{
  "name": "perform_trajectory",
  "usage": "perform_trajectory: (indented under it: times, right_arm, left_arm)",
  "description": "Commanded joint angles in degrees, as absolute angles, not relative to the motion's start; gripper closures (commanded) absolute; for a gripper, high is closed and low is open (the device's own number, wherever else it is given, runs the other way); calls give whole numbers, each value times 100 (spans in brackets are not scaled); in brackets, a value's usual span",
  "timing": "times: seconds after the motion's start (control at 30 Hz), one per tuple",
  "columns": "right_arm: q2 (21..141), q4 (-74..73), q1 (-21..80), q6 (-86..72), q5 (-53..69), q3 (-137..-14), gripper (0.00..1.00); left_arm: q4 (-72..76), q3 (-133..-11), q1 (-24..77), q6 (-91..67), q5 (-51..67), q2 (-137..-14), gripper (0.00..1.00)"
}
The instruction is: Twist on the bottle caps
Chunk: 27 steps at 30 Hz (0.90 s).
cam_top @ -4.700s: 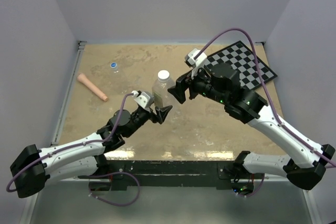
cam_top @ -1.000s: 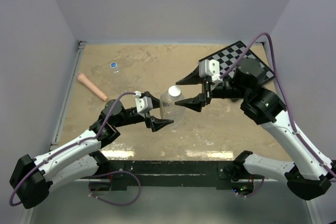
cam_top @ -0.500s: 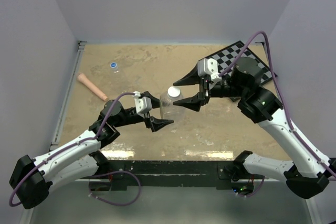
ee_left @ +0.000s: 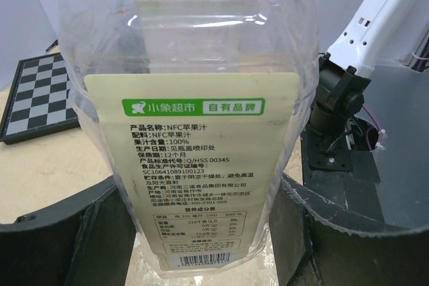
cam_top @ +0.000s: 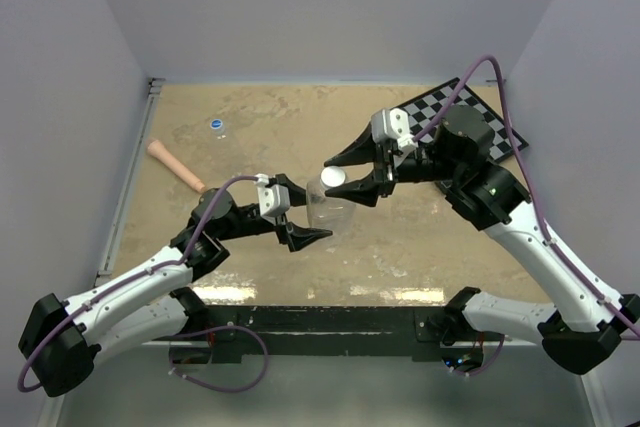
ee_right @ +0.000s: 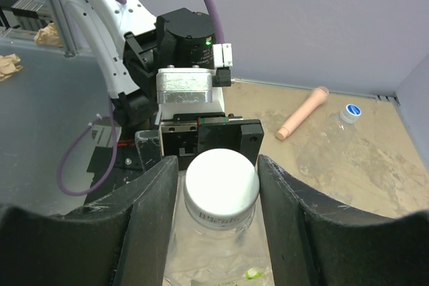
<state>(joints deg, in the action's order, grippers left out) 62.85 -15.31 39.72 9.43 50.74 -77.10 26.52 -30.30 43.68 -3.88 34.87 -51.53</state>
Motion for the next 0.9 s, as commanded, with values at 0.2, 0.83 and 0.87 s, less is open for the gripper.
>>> perform_trajectory:
  times: [0.2,0.83,0.87]
  right_arm:
    - [6328,-1345,3973,800,5309,-7717,63]
    - [6434,-1222,3973,220,2603,-7199,100]
    - [6460,-1187,3973,141,2410,-7146,100]
  left_arm:
    - [3032,-3366,4386,-387,3586,-5177,100]
    - [2592,-3823,5502,53,-718,-5141,100]
    - [2601,-3884,5537,53,-947,-5220,100]
